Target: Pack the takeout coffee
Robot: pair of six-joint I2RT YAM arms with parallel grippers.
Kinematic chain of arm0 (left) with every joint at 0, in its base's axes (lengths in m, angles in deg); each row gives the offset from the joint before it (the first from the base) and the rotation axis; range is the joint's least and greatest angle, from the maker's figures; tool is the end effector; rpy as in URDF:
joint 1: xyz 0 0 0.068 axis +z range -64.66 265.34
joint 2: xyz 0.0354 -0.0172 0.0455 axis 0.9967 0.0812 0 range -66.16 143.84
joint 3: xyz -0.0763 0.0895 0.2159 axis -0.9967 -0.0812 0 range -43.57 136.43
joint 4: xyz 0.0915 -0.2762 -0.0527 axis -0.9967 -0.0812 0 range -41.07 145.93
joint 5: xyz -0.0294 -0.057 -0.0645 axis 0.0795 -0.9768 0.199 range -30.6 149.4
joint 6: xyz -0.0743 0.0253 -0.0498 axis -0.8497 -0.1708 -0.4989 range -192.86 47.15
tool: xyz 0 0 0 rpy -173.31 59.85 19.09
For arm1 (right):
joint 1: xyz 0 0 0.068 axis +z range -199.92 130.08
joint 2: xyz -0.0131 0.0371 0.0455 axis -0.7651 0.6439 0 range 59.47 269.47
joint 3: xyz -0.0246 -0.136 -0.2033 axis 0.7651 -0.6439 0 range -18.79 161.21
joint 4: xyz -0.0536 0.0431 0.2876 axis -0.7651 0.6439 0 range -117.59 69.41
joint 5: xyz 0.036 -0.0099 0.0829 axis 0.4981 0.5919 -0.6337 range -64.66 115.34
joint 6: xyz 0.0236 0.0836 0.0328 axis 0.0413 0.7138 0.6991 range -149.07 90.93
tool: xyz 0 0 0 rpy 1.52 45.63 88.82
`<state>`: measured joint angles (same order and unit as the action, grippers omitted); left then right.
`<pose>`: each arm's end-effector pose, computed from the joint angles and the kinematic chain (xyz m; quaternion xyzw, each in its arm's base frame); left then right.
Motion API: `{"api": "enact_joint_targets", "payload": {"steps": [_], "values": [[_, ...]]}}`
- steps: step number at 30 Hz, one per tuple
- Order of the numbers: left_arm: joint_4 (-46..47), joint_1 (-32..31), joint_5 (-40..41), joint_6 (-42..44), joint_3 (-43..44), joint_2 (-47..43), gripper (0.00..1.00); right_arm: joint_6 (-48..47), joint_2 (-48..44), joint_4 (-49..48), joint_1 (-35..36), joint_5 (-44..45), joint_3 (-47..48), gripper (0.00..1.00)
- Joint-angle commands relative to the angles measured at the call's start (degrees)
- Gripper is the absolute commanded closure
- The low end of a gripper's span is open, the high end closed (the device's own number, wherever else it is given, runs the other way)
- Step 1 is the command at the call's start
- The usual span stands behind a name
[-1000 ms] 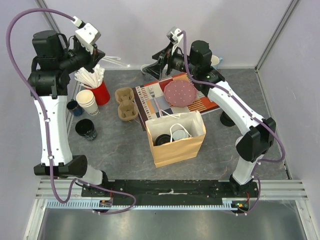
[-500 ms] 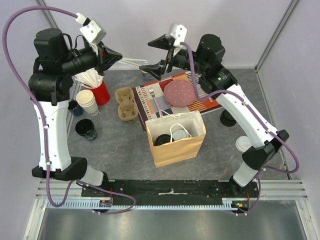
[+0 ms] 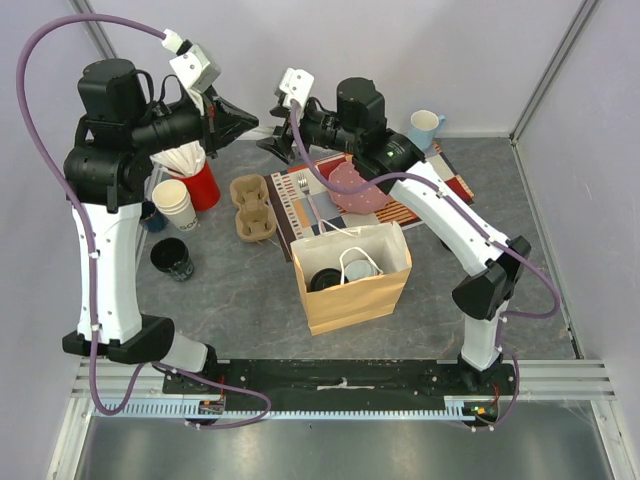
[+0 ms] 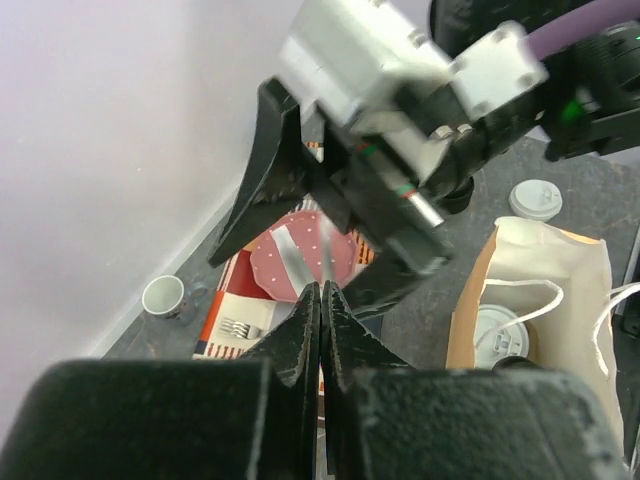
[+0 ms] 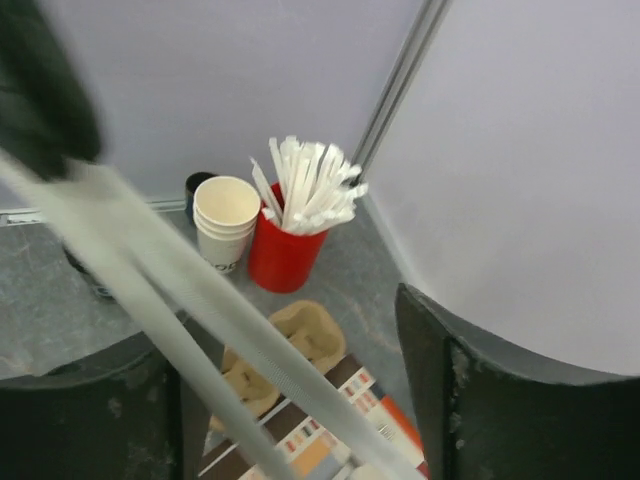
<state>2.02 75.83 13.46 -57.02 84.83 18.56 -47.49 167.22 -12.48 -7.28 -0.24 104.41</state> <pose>0.2765 -0.1073 0.5626 0.3992 0.6344 -0.2664 0.6060 0.3408 0.3628 0.4720 -0.4845 0.5125 0.2977 0.6434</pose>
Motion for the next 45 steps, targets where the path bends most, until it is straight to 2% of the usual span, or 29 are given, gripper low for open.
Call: {"api": "enact_joint_targets", "payload": {"steps": [1, 2, 3, 4, 5, 10, 13, 14, 16, 17, 18, 20, 22, 24, 25, 26, 29, 35, 36, 37, 40, 42, 45], "values": [[0.6, -0.4, -4.1, -2.7, -0.8, -1.8, 0.98, 3.2, 0.2, -1.0, 0.0, 1.2, 2.4, 0.4], [0.5, -0.4, -4.2, -2.7, -1.1, -1.8, 0.98, 3.8, 0.0, -1.8, 0.0, 0.6, 2.2, 0.52], [0.6, -0.4, -4.1, -2.7, -1.3, -1.9, 0.98, 4.2, -0.3, -2.2, 0.0, -0.2, 1.7, 0.77], [0.6, -0.4, -4.1, -3.0, -1.4, -2.0, 0.98, 4.7, -0.4, -2.5, -0.1, -0.3, 1.4, 0.91], [1.1, -0.4, -4.1, -3.4, -1.7, -2.1, 0.98, 5.5, -0.6, -2.6, 0.0, -0.2, 1.3, 1.0], [2.8, -0.4, -3.9, -5.4, -3.0, -2.3, 0.98, 8.4, -1.3, -3.0, -0.4, -4.2, 1.0, 1.0], [4.4, -0.4, -3.7, -6.3, -4.6, -2.6, 0.75, 14.9, -1.2, -5.0, -2.0, -9.7, 1.8, 1.0], [4.7, -0.3, -3.9, -6.5, -5.0, -2.7, 0.51, 16.9, -1.3, -5.9, -2.6, -11.0, 1.9, 1.0], [5.7, -0.3, -3.4, -7.7, -5.2, -2.8, 0.31, 23.5, -1.7, -8.3, -4.2, -13.3, 1.7, 1.0], [6.1, -0.4, -2.3, -8.3, -5.5, -2.9, 0.1, 24.7, -1.8, -8.5, -4.5, -13.4, 1.8, 1.0], [6.5, -0.4, -1.5, -8.6, -5.7, -3.3, 0.05, 25.4, -2.4, -8.4, -4.7, -13.4, 1.9, 1.0], [8.1, -0.2, 1.1, -9.2, -6.8, -3.7, 0.01, 25.6, -3.2, -8.4, -4.7, -12.8, 1.3, 1.0], [9.9, 0.5, 1.7, -9.4, -7.8, -4.4, 0.0, 26.6, -4.6, -8.5, -4.8, -12.2, 0.6, 1.0], [11.0, 2.0, -1.3, -8.8, -11.8, -5.8, 0.0, 27.3, -5.7, -8.5, -4.9, -12.6, 0.5, 1.0], [11.8, 2.0, -2.8, -5.8, -13.9, -6.4, 0.0, 28.4, -6.1, -9.4, -4.9, -13.3, 0.6, 1.0], [12.5, 1.5, -7.7, -4.0, -18.7, -6.9, 0.01, 29.3, -6.9, -10.5, -4.9, -15.6, -0.1, 1.0], [19.6, -2.1, -8.7, -6.7, -25.7, -8.2, 0.03, 35.9, -7.9, -19.3, -4.8, -19.4, -2.0, 1.0], [28.3, -5.1, -12.1, -14.2, -25.1, -4.1, 0.06, 39.2, -8.1, -23.1, -4.0, -22.2, -2.7, 1.0], [29.2, -5.2, -12.8, -15.3, -25.0, -3.8, 0.11, 39.3, -8.2, -23.0, -4.0, -22.2, -2.8, 1.0], [29.7, -5.5, -14.4, -17.0, -24.9, -3.4, 0.24, 39.2, -8.3, -22.7, -4.0, -22.1, -2.9, 1.0], [30.5, -5.7, -17.9, -18.3, -25.4, -2.9, 0.37, 37.9, -9.1, -21.7, -4.0, -21.0, -3.7, 1.0], [31.1, -5.7, -19.4, -18.3, -25.6, -3.1, 0.42, 37.1, -9.2, -21.0, -4.0, -20.6, -4.3, 1.0], [32.3, -5.8, -21.3, -19.9, -25.5, -2.9, 0.65, 36.8, -8.9, -20.0, -4.0, -20.3, -4.0, 1.0]]}}
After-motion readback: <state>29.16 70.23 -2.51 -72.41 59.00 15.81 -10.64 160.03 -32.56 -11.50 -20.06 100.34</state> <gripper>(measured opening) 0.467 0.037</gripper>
